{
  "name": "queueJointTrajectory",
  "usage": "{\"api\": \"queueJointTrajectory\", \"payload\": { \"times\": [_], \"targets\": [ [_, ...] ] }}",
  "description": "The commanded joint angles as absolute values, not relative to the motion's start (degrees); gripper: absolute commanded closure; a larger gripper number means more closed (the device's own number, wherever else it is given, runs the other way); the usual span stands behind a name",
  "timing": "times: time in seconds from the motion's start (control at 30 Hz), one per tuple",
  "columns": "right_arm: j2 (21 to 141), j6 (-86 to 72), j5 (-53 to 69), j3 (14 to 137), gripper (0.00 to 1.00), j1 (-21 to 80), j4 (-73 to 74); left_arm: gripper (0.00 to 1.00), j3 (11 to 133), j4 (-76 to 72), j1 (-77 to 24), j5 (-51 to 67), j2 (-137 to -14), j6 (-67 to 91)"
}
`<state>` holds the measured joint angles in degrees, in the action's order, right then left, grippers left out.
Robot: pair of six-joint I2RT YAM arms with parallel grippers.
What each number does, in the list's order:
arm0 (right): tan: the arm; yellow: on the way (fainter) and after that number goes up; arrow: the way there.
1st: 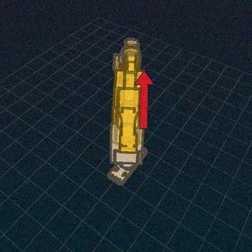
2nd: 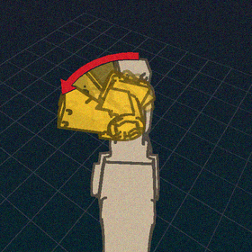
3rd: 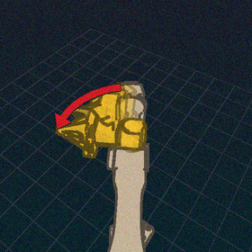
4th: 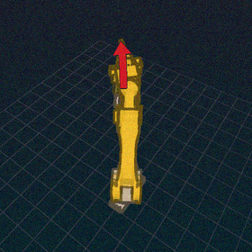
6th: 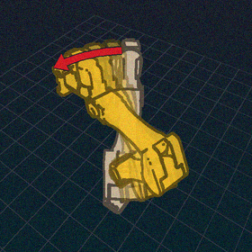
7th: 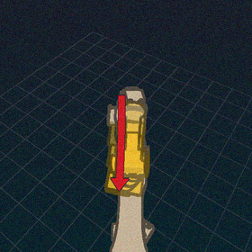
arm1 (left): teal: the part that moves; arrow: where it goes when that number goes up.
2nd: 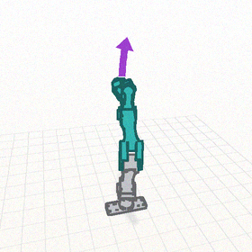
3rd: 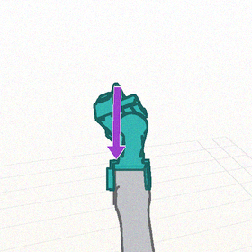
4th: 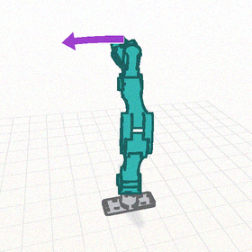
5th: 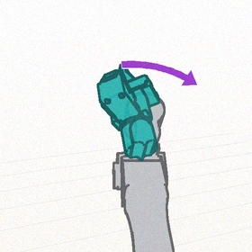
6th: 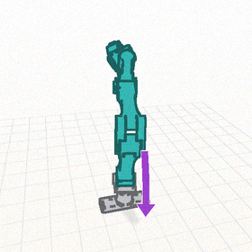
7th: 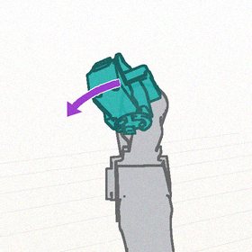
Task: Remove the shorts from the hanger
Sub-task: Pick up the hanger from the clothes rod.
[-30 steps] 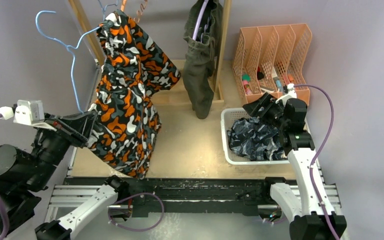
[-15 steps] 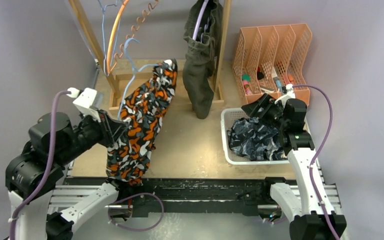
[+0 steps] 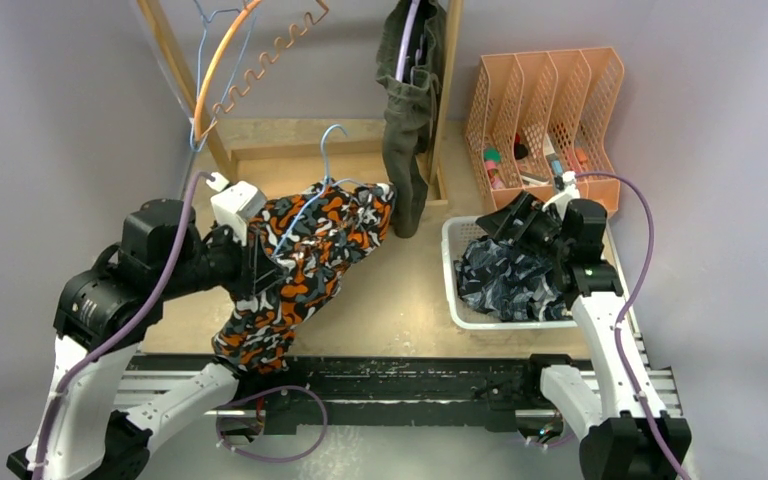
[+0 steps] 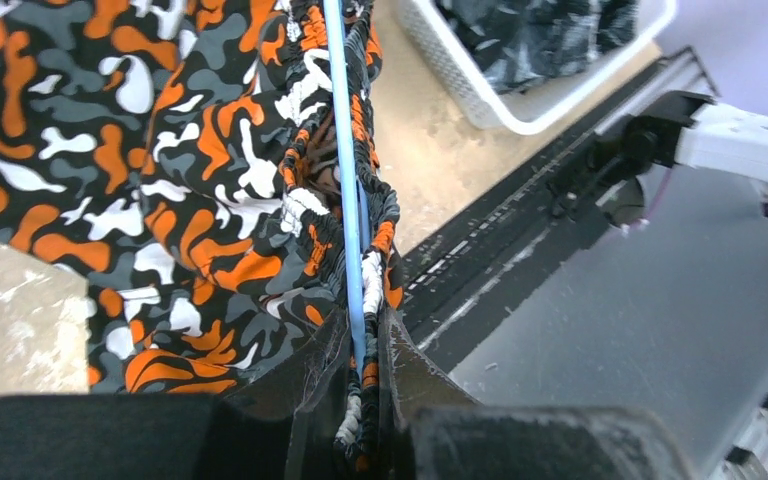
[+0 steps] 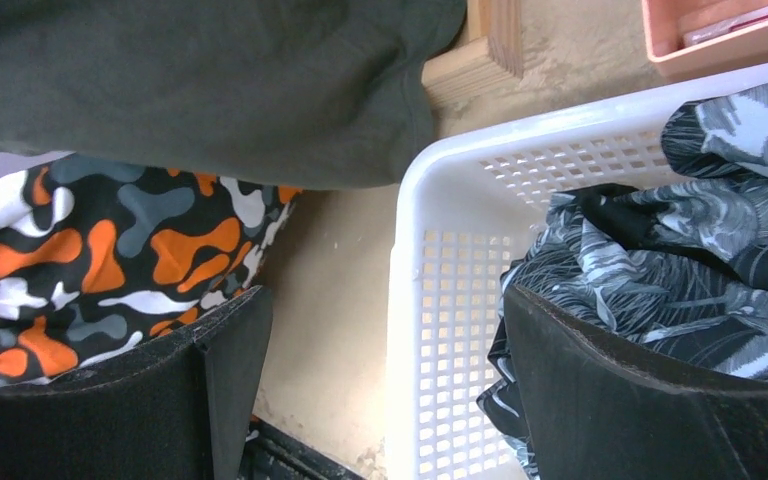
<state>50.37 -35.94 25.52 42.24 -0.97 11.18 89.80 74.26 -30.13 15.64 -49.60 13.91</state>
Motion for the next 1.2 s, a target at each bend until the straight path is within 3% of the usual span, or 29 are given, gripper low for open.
{"api": "queueJointTrajectory", "payload": {
  "times": [0.0,0.5,0.7,0.9,1.17],
  "targets": [
    [51.4,-35.7,30.3,41.6,0.13,-0.9,6.3,1.00,88.0,66.8,-30.1,29.0,-47.6,13.4],
    [49.9,-29.7,42.4,44.6,0.13,2.0,3.0,1.00,79.2,55.8,-30.1,39.5,-53.1,9.0],
    [53.4,-25.6,27.0,52.7,0.15,13.5,10.9,1.00,77.9,48.7,-30.2,40.8,-56.5,9.9],
    [53.1,-24.0,16.0,57.2,0.17,19.8,13.7,1.00,82.2,59.0,-30.2,38.5,-59.9,1.9],
    [55.5,-10.8,20.6,62.9,0.22,20.9,8.9,1.00,78.6,59.0,-30.2,39.0,-58.3,2.0]
  ]
}}
